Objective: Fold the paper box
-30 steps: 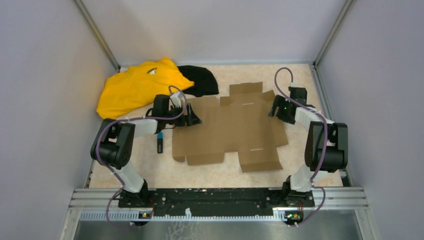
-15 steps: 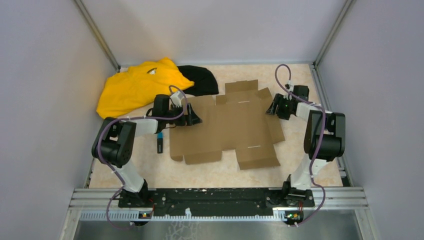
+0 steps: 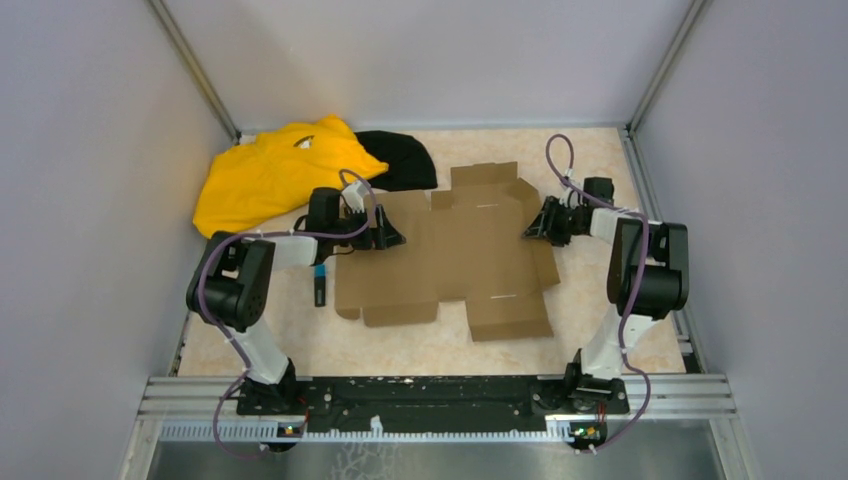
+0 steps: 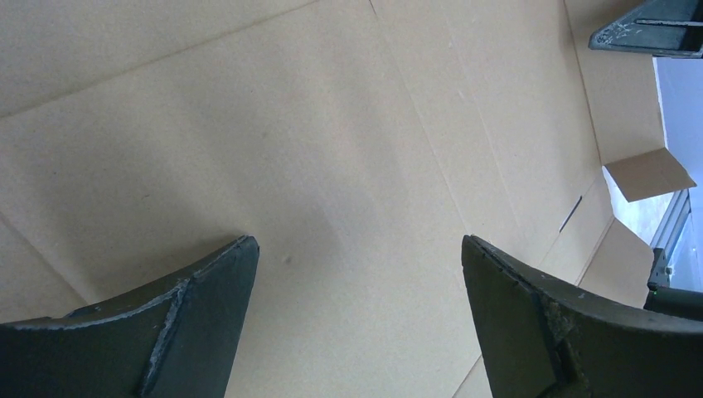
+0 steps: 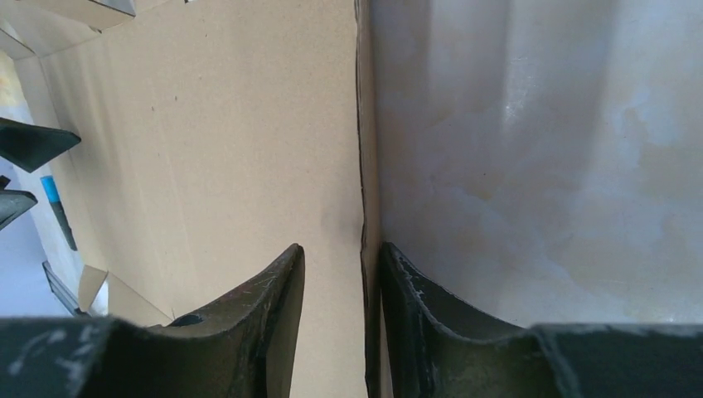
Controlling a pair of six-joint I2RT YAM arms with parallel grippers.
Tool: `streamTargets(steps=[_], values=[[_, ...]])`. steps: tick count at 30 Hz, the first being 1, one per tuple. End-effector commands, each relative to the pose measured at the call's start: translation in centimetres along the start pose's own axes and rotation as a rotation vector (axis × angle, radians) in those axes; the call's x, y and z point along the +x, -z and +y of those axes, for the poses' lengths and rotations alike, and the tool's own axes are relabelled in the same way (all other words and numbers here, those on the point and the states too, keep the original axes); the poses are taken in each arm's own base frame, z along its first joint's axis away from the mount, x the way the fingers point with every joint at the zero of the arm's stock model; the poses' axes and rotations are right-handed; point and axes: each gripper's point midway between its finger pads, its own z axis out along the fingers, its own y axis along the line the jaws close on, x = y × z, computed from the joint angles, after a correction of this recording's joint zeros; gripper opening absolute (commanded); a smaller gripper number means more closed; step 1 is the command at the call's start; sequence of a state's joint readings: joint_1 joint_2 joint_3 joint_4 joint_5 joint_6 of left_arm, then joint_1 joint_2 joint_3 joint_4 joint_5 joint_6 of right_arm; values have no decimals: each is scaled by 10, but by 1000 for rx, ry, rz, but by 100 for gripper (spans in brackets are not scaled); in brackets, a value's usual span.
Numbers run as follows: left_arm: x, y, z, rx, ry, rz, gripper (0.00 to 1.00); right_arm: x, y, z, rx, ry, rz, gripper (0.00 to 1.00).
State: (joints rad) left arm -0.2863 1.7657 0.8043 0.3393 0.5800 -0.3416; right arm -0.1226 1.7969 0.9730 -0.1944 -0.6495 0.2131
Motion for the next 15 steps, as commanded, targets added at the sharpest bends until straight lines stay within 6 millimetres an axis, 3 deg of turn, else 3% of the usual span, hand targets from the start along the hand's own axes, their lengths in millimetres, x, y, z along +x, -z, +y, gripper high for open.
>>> streamTargets(steps=[1, 8, 12, 15], values=[[24, -6, 4, -6, 22, 76, 99, 2, 3, 18, -68, 14, 6, 36], [25, -8, 4, -6, 19, 80, 99, -1, 5, 3, 162, 108, 4, 15], [25, -8, 3, -7, 16, 82, 99, -14, 16, 13, 332, 222, -34, 5], [24, -7, 2, -7, 13, 79, 99, -31, 37, 25, 474, 321, -84, 1]])
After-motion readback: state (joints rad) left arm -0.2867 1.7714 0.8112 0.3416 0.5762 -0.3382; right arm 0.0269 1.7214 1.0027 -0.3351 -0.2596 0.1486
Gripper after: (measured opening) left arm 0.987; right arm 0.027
